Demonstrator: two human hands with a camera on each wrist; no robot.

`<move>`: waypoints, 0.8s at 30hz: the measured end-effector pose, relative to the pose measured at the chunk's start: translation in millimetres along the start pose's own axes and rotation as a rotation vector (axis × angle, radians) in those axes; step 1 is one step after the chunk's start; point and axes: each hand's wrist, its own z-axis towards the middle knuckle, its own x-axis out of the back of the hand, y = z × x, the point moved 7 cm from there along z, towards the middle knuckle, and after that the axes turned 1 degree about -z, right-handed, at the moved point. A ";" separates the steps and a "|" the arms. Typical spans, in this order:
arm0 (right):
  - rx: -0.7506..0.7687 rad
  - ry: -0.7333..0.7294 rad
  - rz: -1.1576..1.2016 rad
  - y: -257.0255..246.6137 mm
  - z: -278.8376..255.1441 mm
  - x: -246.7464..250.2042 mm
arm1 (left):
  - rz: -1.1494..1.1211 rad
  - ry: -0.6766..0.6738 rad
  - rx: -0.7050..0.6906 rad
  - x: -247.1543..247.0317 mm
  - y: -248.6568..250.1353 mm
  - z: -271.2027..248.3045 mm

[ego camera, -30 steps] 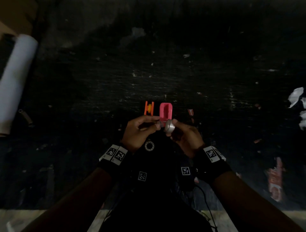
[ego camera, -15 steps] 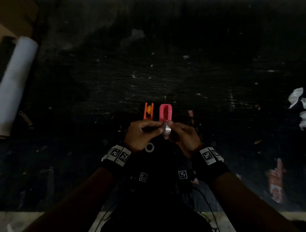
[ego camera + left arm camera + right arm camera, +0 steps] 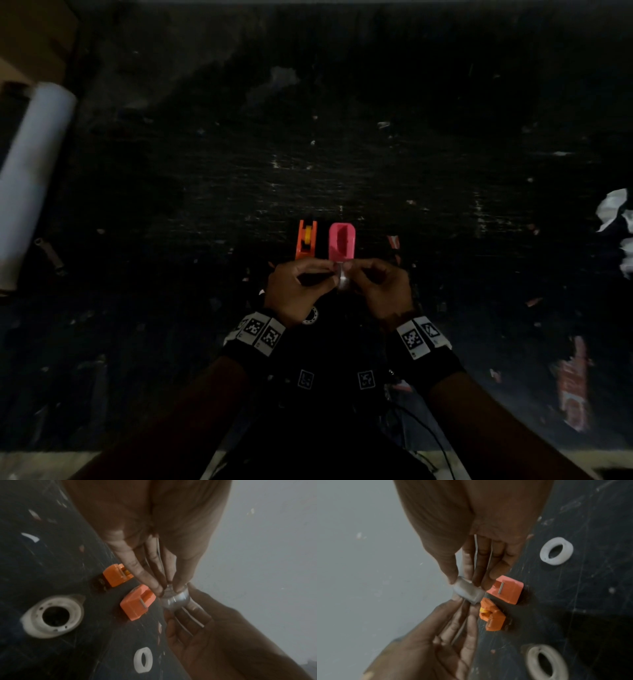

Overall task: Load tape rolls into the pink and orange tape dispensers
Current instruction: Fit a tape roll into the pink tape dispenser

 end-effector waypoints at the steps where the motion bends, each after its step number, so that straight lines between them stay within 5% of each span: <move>1: 0.019 -0.007 -0.034 0.2 0.8 0.0 | -0.002 0.006 0.011 -1.2 -0.9 1.1; 13: 0.128 -0.060 -0.420 -8.1 31.0 1.5 | -0.015 -0.027 0.107 -14.4 -0.6 30.9; 24: 0.163 -0.051 -0.625 -14.1 69.6 -9.0 | 0.196 0.027 0.090 -10.5 2.5 73.3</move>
